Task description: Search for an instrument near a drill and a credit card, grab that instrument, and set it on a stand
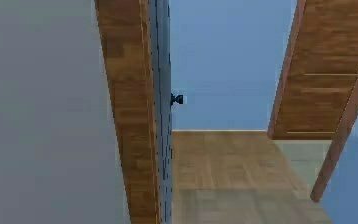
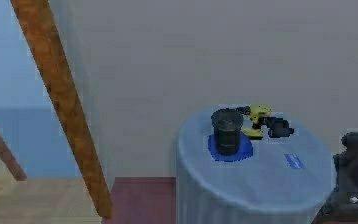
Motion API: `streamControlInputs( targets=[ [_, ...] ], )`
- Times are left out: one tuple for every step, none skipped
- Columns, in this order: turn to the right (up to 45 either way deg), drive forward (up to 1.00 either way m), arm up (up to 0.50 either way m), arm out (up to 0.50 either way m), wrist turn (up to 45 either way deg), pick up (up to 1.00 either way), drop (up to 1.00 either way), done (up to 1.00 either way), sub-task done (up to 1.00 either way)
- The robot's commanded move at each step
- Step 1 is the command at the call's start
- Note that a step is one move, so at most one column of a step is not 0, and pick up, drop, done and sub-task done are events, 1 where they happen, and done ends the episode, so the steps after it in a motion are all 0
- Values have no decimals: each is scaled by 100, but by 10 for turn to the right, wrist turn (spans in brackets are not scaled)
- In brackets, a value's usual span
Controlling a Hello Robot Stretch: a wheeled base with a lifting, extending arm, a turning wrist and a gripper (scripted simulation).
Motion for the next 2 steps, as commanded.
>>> streamControlInputs(
  targets=[
    [-450, 0, 0, 0, 0, 0, 0, 0, 0],
    [-450, 0, 0, 0, 0, 0, 0, 0, 0]
  ],
)
